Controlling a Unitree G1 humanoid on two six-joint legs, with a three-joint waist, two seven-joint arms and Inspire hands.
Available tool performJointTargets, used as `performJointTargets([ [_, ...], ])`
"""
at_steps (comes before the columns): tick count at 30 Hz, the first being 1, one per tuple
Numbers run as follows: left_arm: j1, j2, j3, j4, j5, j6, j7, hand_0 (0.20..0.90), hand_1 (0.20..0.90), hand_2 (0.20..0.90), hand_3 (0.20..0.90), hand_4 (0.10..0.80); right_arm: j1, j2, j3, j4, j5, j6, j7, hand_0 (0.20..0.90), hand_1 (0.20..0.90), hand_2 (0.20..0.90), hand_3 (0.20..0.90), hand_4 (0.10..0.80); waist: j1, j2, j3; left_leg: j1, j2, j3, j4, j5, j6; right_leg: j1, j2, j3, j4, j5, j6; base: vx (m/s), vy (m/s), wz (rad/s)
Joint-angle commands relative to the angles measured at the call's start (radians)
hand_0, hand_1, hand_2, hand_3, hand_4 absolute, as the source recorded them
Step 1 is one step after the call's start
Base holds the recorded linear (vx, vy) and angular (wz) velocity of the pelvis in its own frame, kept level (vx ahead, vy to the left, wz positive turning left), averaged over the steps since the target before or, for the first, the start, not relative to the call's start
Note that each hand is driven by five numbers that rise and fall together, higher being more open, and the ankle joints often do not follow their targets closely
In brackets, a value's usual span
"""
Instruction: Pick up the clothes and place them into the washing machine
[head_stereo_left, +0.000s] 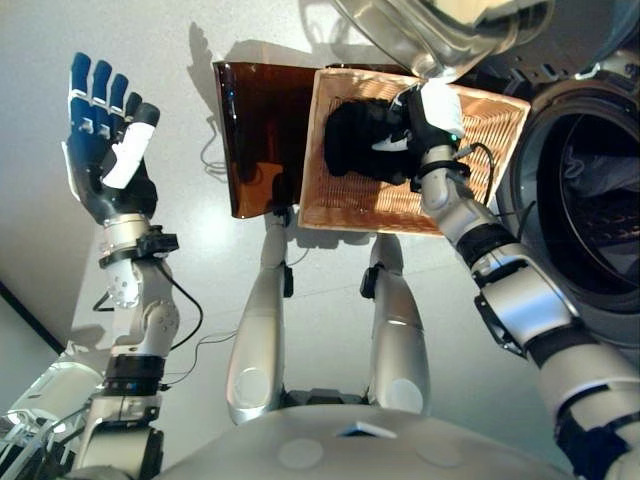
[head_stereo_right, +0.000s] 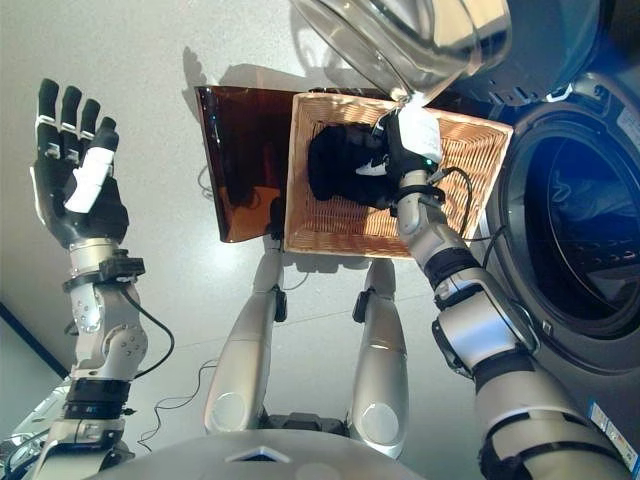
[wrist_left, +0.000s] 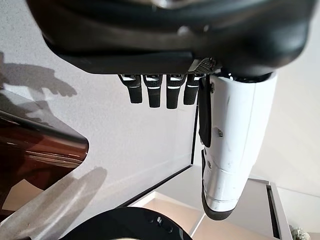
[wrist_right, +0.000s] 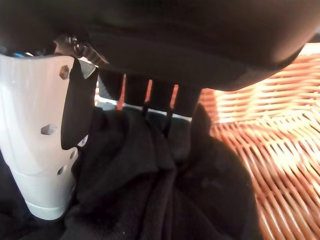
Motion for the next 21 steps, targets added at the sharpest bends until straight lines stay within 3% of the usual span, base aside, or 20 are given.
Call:
performJointTargets([
  [1,0.043,0.059,0.093,-0.141,0.041,-0.101,0.013,0.9,0.9,0.9,0.9,0.8,0.001,0.053,0.056,-0.012,0.024,-0.01,0.019,0.2,0.2,0.2,0.2,0.3,0.014,-0.022,-0.048,0.0,-0.005,0.009,-0.009,-0.073,-0.07,-0.063,-0.048,0.025,-0.022,0.013,0.065,0.0,0.0,0.0],
  [7,0.034,0.048,0.089,-0.107,0.047,-0.101,0.018,0.9,0.9,0.9,0.9,0.8,0.102,0.005,0.035,-0.147,0.104,-0.06,0.058,0.2,0.2,0.2,0.2,0.3,-0.007,-0.035,-0.057,0.028,-0.003,0.012,-0.009,-0.078,-0.071,-0.038,-0.045,0.024,-0.019,0.009,0.064,0.025,-0.006,0.0],
  [11,0.019,0.04,0.074,-0.08,0.052,-0.108,0.029,0.9,0.9,0.9,0.9,0.8,0.256,-0.054,-0.02,-0.332,0.24,-0.139,0.1,0.2,0.2,0.2,0.2,0.3,-0.027,-0.047,-0.065,0.072,0.0,0.016,-0.009,-0.084,-0.072,0.005,-0.045,0.024,-0.017,0.004,0.066,0.037,-0.01,0.02],
  [21,0.01,0.031,0.049,-0.014,0.03,-0.109,0.002,0.9,0.9,0.9,0.9,0.8,0.467,-0.092,-0.109,-0.442,0.404,-0.224,0.186,0.2,0.2,0.2,0.2,0.3,-0.052,-0.055,-0.092,0.159,-0.005,0.019,-0.009,-0.091,-0.07,0.099,-0.047,0.024,-0.017,-0.006,0.065,0.032,-0.01,0.01],
])
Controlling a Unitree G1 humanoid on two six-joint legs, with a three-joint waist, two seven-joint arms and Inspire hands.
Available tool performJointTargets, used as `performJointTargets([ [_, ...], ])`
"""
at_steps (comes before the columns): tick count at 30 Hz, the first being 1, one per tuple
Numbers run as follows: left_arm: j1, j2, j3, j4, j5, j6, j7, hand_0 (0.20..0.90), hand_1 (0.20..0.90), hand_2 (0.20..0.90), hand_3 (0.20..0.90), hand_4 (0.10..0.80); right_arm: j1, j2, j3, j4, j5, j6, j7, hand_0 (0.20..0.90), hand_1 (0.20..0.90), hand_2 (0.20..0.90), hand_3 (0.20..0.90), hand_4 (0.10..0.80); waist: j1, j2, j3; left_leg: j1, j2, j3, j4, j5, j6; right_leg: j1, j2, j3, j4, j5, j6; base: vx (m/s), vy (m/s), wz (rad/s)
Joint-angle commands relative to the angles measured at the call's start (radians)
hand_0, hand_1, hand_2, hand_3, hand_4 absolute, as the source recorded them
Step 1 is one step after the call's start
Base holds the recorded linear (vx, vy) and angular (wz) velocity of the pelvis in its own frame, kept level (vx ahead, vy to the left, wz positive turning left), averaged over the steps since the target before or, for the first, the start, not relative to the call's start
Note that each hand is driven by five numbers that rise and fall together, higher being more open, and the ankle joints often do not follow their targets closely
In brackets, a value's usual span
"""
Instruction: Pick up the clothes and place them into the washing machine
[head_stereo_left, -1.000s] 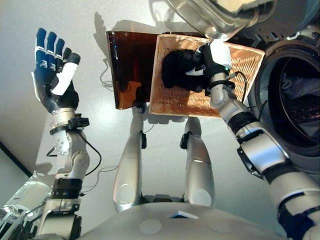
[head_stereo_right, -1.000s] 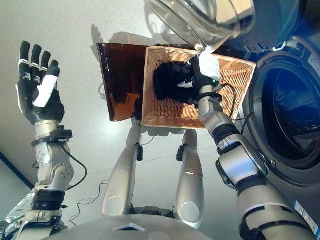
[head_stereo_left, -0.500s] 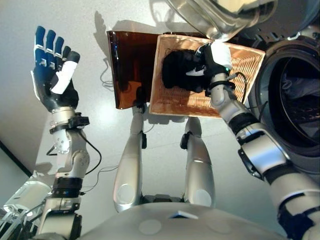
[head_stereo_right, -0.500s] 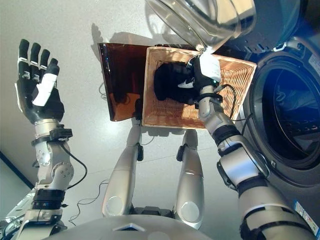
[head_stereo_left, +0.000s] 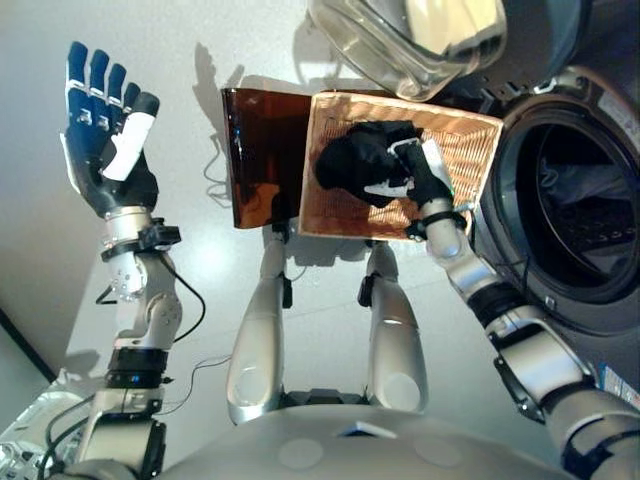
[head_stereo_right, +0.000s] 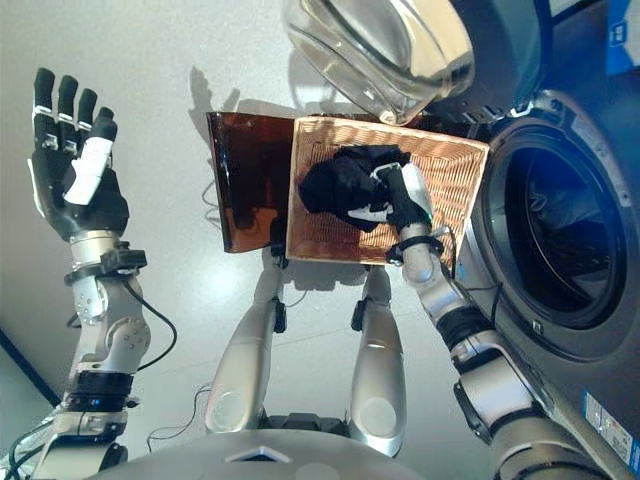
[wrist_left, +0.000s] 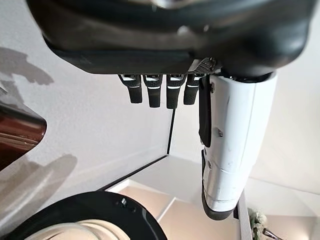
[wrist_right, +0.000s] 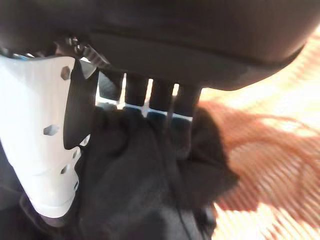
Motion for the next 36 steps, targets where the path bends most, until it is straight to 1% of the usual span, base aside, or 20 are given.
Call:
performJointTargets([
  [1,0.038,0.033,0.059,-0.019,0.013,-0.102,-0.03,0.9,0.9,0.9,0.9,0.8,0.047,-0.018,-0.011,-0.091,0.093,-0.124,0.042,0.2,0.2,0.2,0.2,0.3,0.004,-0.054,-0.096,0.046,0.001,0.015,-0.009,-0.089,-0.069,-0.009,-0.043,0.025,-0.031,0.003,0.055,0.051,-0.015,-0.03],
  [2,0.039,0.031,0.058,-0.017,0.009,-0.102,-0.032,0.9,0.9,0.9,0.9,0.8,0.064,-0.024,-0.019,-0.102,0.116,-0.133,0.055,0.2,0.2,0.2,0.2,0.3,0.004,-0.054,-0.099,0.058,0.005,0.017,-0.009,-0.094,-0.07,0.0,-0.04,0.026,-0.029,-0.003,0.055,0.051,-0.015,-0.06],
  [6,0.041,0.025,0.046,0.009,-0.021,-0.093,-0.061,0.9,0.9,0.9,0.9,0.8,0.133,-0.042,-0.055,-0.128,0.23,-0.159,0.135,0.2,0.2,0.2,0.2,0.3,-0.005,-0.057,-0.117,0.095,0.005,0.016,-0.009,-0.099,-0.073,0.038,-0.037,0.025,-0.029,-0.009,0.054,0.063,-0.015,-0.02],
  [7,0.045,0.024,0.042,0.012,-0.027,-0.086,-0.074,0.9,0.9,0.9,0.9,0.8,0.167,-0.038,-0.087,-0.129,0.317,-0.174,0.179,0.2,0.2,0.2,0.2,0.3,-0.008,-0.056,-0.121,0.111,0.004,0.017,-0.009,-0.102,-0.073,0.053,-0.036,0.026,-0.028,-0.013,0.054,0.047,-0.007,-0.02],
  [8,0.044,0.024,0.042,0.013,-0.027,-0.086,-0.075,0.9,0.9,0.9,0.9,0.8,0.167,-0.038,-0.088,-0.129,0.318,-0.174,0.179,0.2,0.2,0.2,0.2,0.3,-0.01,-0.057,-0.122,0.107,0.001,0.016,-0.009,-0.097,-0.072,0.05,-0.039,0.025,-0.029,-0.009,0.054,0.0,0.0,0.0],
  [14,0.047,0.006,0.05,0.034,-0.059,-0.084,-0.095,0.9,0.9,0.9,0.9,0.8,0.233,0.048,-0.234,-0.082,0.636,-0.211,0.28,0.2,0.2,0.2,0.2,0.3,-0.025,-0.051,-0.128,0.131,0.001,0.022,-0.009,-0.099,-0.072,0.068,-0.036,0.025,-0.028,-0.013,0.055,0.0,0.0,0.0],
  [16,0.056,-0.007,0.056,0.034,-0.076,-0.078,-0.106,0.9,0.9,0.9,0.9,0.8,0.264,0.094,-0.29,-0.079,0.815,-0.215,0.365,0.2,0.2,0.2,0.2,0.3,-0.03,-0.048,-0.131,0.145,0.003,0.027,-0.009,-0.103,-0.072,0.077,-0.034,0.027,-0.026,-0.015,0.054,0.0,0.0,0.0],
  [17,0.056,-0.007,0.055,0.035,-0.076,-0.078,-0.107,0.9,0.9,0.9,0.9,0.8,0.264,0.094,-0.29,-0.077,0.818,-0.216,0.368,0.2,0.2,0.2,0.2,0.3,-0.03,-0.049,-0.132,0.144,0.003,0.027,-0.009,-0.103,-0.072,0.076,-0.035,0.027,-0.026,-0.015,0.054,0.0,0.0,0.0],
  [18,0.057,-0.01,0.058,0.036,-0.084,-0.074,-0.115,0.9,0.9,0.9,0.9,0.8,0.276,0.112,-0.316,-0.082,0.914,-0.212,0.418,0.2,0.2,0.2,0.2,0.3,-0.033,-0.048,-0.134,0.149,0.003,0.029,-0.009,-0.104,-0.072,0.08,-0.033,0.03,-0.025,-0.017,0.054,0.0,0.0,0.0],
  [23,0.068,-0.029,0.062,0.052,-0.121,-0.065,-0.14,0.9,0.9,0.9,0.9,0.8,0.326,0.175,-0.394,-0.103,1.155,-0.193,0.542,0.2,0.2,0.2,0.2,0.3,-0.048,-0.048,-0.149,0.159,0.004,0.037,-0.009,-0.108,-0.071,0.084,-0.029,0.037,-0.024,-0.019,0.054,0.006,0.002,-0.06],
  [24,0.068,-0.029,0.062,0.052,-0.122,-0.065,-0.14,0.9,0.9,0.9,0.9,0.8,0.326,0.175,-0.394,-0.103,1.156,-0.193,0.544,0.2,0.2,0.2,0.2,0.3,-0.047,-0.048,-0.149,0.159,0.004,0.037,-0.009,-0.108,-0.071,0.084,-0.029,0.037,-0.024,-0.019,0.054,0.012,0.003,-0.1],
  [25,0.068,-0.033,0.063,0.056,-0.128,-0.062,-0.149,0.9,0.9,0.9,0.9,0.8,0.345,0.176,-0.396,-0.132,1.191,-0.181,0.575,0.2,0.2,0.2,0.2,0.3,-0.052,-0.048,-0.153,0.164,0.006,0.04,-0.009,-0.108,-0.071,0.086,-0.028,0.039,-0.024,-0.02,0.053,0.004,0.003,-0.06],
  [30,0.069,-0.038,0.063,0.084,-0.128,-0.06,-0.155,0.9,0.9,0.9,0.9,0.8,0.381,0.165,-0.397,-0.194,1.224,-0.172,0.612,0.2,0.2,0.2,0.2,0.3,-0.059,-0.053,-0.165,0.179,0.009,0.045,-0.009,-0.111,-0.07,0.097,-0.024,0.045,-0.022,-0.022,0.054,0.01,0.0,-0.03],
  [31,0.071,-0.041,0.062,0.096,-0.132,-0.055,-0.157,0.9,0.9,0.9,0.9,0.8,0.388,0.174,-0.415,-0.211,1.263,-0.17,0.627,0.2,0.2,0.2,0.2,0.3,-0.063,-0.057,-0.173,0.191,0.011,0.047,-0.009,-0.113,-0.071,0.105,-0.024,0.044,-0.022,-0.022,0.055,0.034,0.003,-0.07],
  [36,0.071,-0.047,0.065,0.108,-0.135,-0.052,-0.156,0.9,0.9,0.9,0.9,0.8,0.399,0.21,-0.45,-0.226,1.353,-0.164,0.661,0.2,0.2,0.2,0.2,0.3,-0.067,-0.06,-0.177,0.212,0.012,0.052,-0.009,-0.116,-0.071,0.123,-0.024,0.047,-0.021,-0.025,0.057,0.021,0.004,-0.1],
])
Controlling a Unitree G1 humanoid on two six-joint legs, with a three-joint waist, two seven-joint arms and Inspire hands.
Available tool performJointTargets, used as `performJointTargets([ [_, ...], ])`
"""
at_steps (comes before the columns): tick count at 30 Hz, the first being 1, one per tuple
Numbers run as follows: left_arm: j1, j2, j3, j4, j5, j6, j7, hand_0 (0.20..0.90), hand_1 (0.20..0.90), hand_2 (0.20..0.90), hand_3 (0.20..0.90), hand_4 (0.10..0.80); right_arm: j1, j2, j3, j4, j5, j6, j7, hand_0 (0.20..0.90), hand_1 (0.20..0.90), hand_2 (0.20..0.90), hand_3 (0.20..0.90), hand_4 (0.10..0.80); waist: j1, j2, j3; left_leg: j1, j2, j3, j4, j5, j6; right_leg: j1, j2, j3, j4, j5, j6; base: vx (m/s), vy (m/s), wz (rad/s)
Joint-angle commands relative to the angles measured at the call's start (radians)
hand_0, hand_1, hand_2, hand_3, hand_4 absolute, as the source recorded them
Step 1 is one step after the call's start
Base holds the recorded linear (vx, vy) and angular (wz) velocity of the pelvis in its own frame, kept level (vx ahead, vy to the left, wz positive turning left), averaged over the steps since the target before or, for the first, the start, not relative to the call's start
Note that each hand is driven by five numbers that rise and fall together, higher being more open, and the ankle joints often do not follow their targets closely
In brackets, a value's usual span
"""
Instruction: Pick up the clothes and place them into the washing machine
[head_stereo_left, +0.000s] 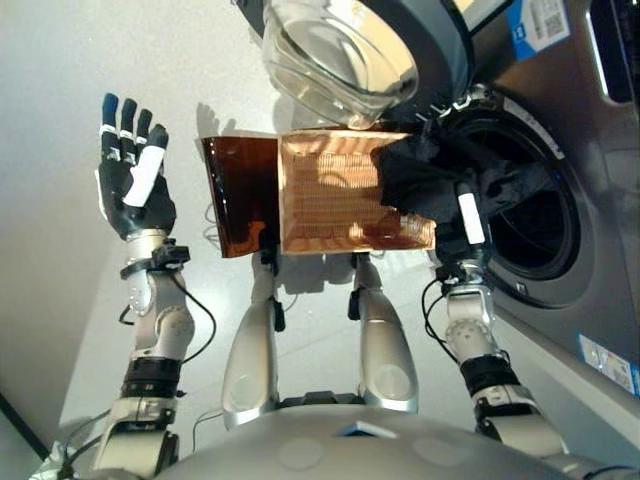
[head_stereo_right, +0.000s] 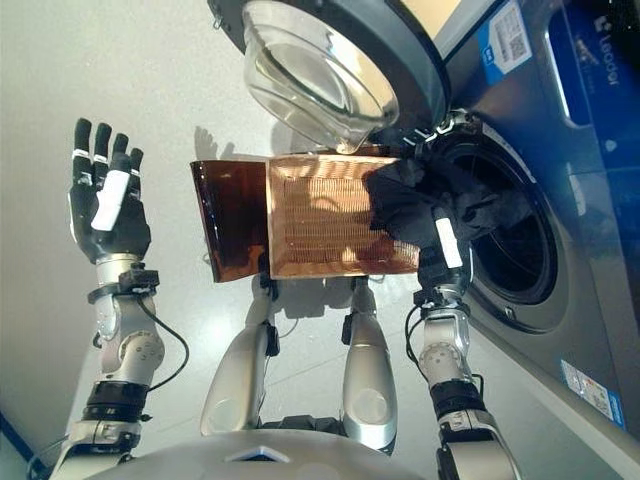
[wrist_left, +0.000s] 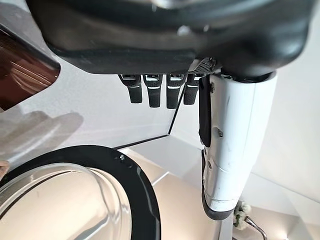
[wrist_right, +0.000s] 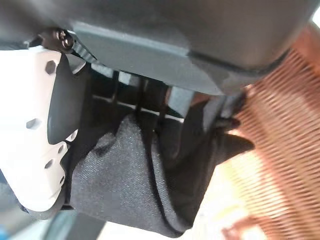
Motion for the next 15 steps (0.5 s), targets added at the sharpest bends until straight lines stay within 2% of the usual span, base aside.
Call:
performJointTargets([
  [1,0.019,0.034,0.065,-0.007,-0.003,-0.063,-0.029,0.9,0.9,0.9,0.9,0.8,0.06,0.003,-0.059,-0.075,0.096,-0.059,0.091,0.2,0.2,0.2,0.2,0.3,0.01,-0.026,-0.129,0.064,0.009,-0.008,-0.009,-0.091,-0.082,0.009,-0.025,0.004,-0.017,-0.024,0.057,0.0,0.0,0.0],
  [8,0.013,0.024,0.055,-0.007,-0.021,-0.068,-0.024,0.9,0.9,0.9,0.9,0.8,0.025,0.06,-0.108,-0.041,0.204,-0.09,0.089,0.2,0.2,0.2,0.2,0.3,0.007,-0.019,-0.113,0.051,0.007,-0.006,-0.009,-0.085,-0.081,-0.006,-0.022,0.005,-0.025,-0.019,0.054,-0.024,-0.002,-0.04],
  [15,0.005,0.02,0.035,-0.007,-0.019,-0.084,0.001,0.9,0.9,0.9,0.9,0.8,-0.124,0.096,-0.201,0.017,0.281,-0.215,0.025,0.2,0.2,0.2,0.2,0.3,0.02,0.006,-0.101,0.023,0.008,-0.004,-0.009,-0.078,-0.078,-0.037,-0.02,0.012,-0.028,-0.017,0.05,-0.019,-0.004,-0.01],
])
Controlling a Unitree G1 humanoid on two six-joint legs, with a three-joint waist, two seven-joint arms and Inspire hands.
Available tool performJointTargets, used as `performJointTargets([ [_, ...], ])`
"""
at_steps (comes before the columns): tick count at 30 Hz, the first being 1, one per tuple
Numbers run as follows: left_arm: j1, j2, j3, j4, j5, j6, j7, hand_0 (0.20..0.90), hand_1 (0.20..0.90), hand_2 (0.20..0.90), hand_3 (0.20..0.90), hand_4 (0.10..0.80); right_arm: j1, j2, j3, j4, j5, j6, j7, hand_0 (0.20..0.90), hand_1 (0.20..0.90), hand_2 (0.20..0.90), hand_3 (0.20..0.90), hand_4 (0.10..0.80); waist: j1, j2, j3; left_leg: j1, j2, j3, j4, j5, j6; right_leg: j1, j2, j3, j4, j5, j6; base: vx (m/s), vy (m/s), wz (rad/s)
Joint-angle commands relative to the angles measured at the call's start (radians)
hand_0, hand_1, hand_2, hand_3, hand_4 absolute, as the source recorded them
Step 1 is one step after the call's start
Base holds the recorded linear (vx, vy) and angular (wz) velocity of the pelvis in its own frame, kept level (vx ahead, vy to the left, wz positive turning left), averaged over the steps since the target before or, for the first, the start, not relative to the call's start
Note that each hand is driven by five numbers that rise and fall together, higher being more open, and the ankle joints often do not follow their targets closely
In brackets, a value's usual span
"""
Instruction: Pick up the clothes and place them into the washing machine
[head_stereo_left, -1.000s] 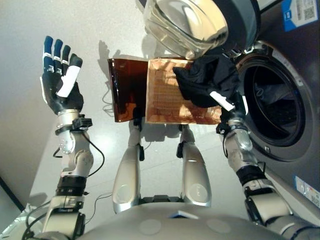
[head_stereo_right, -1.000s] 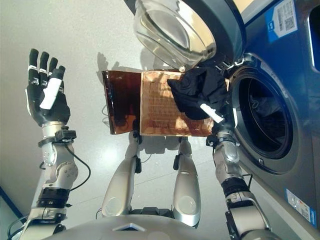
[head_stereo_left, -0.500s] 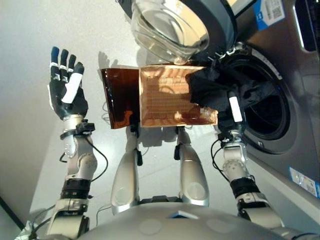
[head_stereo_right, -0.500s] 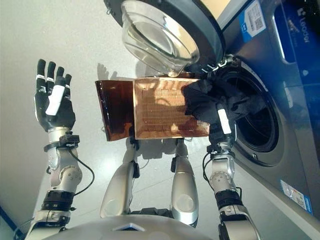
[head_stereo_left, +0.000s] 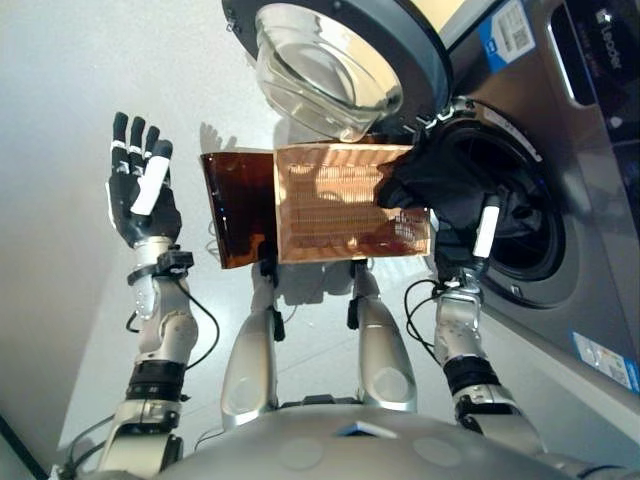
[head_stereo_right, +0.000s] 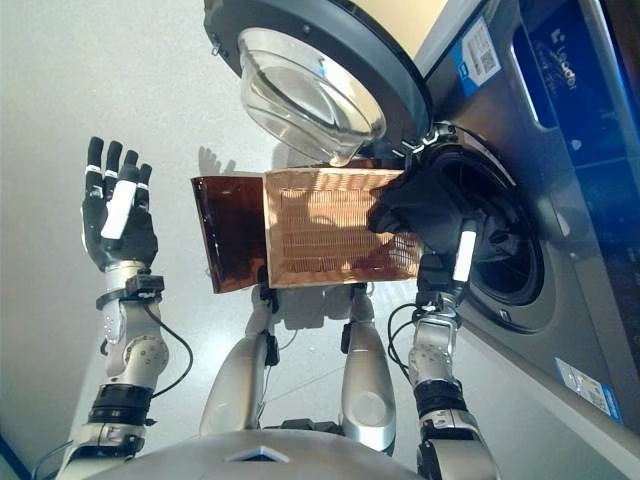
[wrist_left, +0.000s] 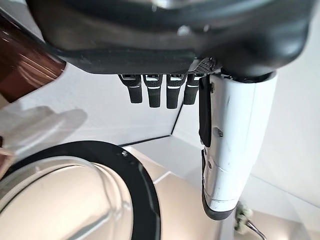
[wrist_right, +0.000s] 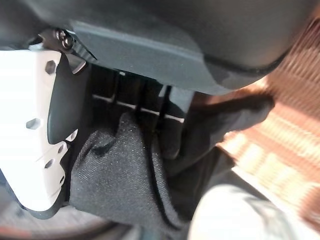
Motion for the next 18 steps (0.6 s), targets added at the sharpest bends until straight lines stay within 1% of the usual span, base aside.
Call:
performJointTargets([
  [1,-0.007,0.048,0.038,-0.044,0.002,-0.096,0.003,0.9,0.9,0.9,0.9,0.8,-0.075,-0.043,-0.101,-0.048,0.025,-0.175,0.0,0.2,0.2,0.2,0.2,0.3,0.018,0.011,-0.054,0.028,0.008,-0.008,-0.009,-0.07,-0.078,-0.03,-0.023,-0.004,-0.01,-0.021,0.048,-0.034,0.0,-0.02],
  [2,-0.007,0.051,0.035,-0.047,0.0,-0.098,0.007,0.9,0.9,0.9,0.9,0.8,-0.114,-0.048,-0.13,-0.033,0.029,-0.208,-0.03,0.2,0.2,0.2,0.2,0.3,0.021,0.018,-0.053,0.02,0.007,-0.005,-0.009,-0.071,-0.077,-0.037,-0.022,0.0,-0.011,-0.021,0.048,-0.034,0.0,-0.03],
  [8,-0.008,0.06,0.033,-0.046,0.004,-0.098,0.013,0.9,0.9,0.9,0.9,0.8,-0.175,-0.07,-0.175,0.003,0.025,-0.258,-0.09,0.2,0.2,0.2,0.2,0.3,0.026,0.032,-0.051,0.002,0.009,0.0,-0.009,-0.067,-0.077,-0.06,-0.023,0.007,-0.012,-0.017,0.045,-0.007,0.0,0.02],
  [14,0.002,0.078,0.038,-0.044,0.007,-0.099,0.016,0.9,0.9,0.9,0.9,0.8,-0.217,-0.105,-0.255,0.09,0.04,-0.318,-0.166,0.2,0.2,0.2,0.2,0.3,0.027,0.053,-0.053,-0.014,0.009,0.009,-0.009,-0.071,-0.076,-0.084,-0.023,0.017,-0.01,-0.016,0.043,-0.001,0.0,-0.03],
  [18,0.012,0.084,0.037,-0.055,0.004,-0.098,0.008,0.9,0.9,0.9,0.9,0.8,-0.209,-0.117,-0.246,0.151,0.007,-0.296,-0.21,0.2,0.2,0.2,0.2,0.3,0.025,0.058,-0.048,-0.02,0.013,0.019,-0.009,-0.071,-0.074,-0.097,-0.019,0.025,-0.008,-0.014,0.042,-0.006,0.008,-0.11],
])
